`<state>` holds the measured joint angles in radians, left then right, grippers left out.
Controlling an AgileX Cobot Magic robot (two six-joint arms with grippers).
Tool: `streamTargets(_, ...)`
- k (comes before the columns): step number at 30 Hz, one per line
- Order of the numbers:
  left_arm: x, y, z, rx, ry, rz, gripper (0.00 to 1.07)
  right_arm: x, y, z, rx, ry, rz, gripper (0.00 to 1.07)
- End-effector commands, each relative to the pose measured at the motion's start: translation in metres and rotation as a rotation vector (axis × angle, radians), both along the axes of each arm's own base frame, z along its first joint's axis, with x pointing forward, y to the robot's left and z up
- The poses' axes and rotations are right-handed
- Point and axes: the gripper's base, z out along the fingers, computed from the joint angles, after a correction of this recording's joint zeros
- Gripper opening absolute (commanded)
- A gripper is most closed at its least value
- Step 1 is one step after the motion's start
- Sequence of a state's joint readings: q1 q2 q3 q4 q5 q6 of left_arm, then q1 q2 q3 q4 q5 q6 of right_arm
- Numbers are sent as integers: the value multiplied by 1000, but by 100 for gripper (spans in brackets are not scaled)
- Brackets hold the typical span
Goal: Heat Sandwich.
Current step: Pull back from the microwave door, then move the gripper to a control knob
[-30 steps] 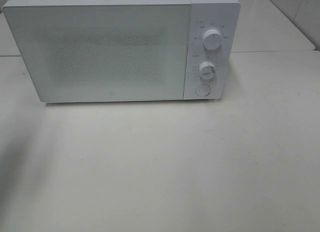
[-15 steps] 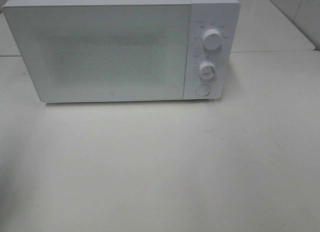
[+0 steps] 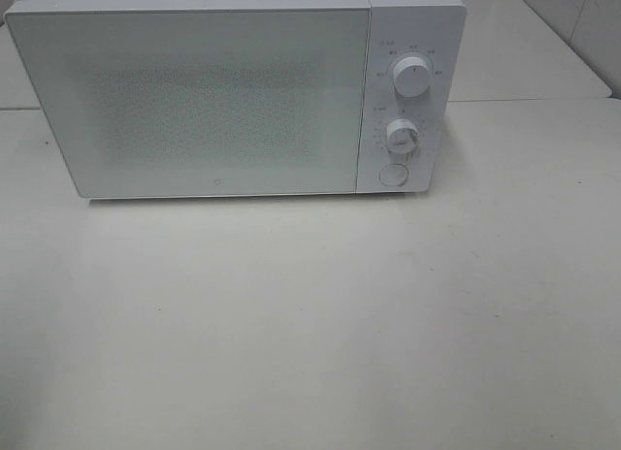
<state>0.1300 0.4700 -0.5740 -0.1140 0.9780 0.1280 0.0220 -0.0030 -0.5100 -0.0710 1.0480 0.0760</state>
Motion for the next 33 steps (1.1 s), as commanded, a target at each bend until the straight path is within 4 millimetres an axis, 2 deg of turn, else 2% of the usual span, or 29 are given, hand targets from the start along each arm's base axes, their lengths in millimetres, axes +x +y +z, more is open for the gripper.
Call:
streamTargets(1, -13, -3, 1, 20, -39, -43, 97, -3, 0, -1, -1, -35, 1, 76)
streamTargets(14, -38, -5, -7, 9, -148, -25, 97, -3, 0, -1, -1, -35, 1, 76)
streamTargets(16, -45, -5, -15, -6, -130, -6, 97, -3, 0, -1, -1, -35, 1, 76)
streamTargets(30, -81, -6, -13, 30, -360, 7, 97, -3, 0, -1, -1, -35, 1, 76)
streamTargets(33, -80, -6, -13, 32, -358, 4, 97, -2, 0, 0, -1, -30, 0, 76)
